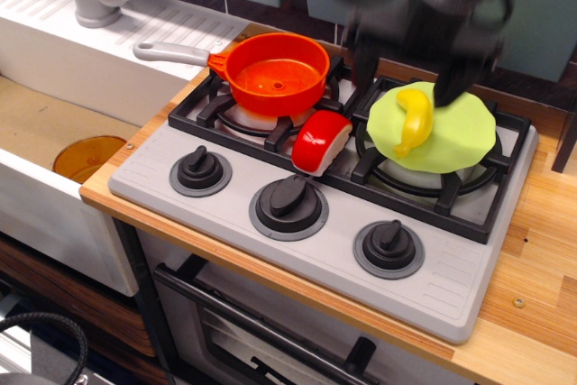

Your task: End effector transition from object to object

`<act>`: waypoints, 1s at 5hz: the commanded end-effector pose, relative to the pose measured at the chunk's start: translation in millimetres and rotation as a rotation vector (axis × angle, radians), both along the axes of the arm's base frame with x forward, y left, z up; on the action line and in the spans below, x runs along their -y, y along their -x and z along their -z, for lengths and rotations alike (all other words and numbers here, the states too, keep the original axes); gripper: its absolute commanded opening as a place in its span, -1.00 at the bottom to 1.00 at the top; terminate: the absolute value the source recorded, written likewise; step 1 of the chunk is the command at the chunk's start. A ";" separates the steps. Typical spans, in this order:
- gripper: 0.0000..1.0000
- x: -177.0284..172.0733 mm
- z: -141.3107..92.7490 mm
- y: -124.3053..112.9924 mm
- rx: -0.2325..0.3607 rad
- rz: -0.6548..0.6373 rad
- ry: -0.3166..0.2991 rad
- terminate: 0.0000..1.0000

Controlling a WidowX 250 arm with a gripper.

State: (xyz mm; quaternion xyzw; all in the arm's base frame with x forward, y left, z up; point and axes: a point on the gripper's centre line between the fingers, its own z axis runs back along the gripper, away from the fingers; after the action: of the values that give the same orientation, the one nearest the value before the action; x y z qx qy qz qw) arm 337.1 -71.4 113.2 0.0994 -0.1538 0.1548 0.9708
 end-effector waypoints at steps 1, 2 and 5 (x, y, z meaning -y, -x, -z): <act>1.00 -11.5 -90.3 6.5 -0.026 0.050 -0.047 -1.00; 1.00 -32.0 -67.3 17.9 -0.014 0.053 -0.022 -1.00; 1.00 -57.4 19.2 7.7 0.170 0.128 0.070 -1.00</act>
State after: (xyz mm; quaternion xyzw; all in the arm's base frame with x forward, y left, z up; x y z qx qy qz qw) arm 320.0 -12.8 82.9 0.0441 -0.2195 0.1053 0.9689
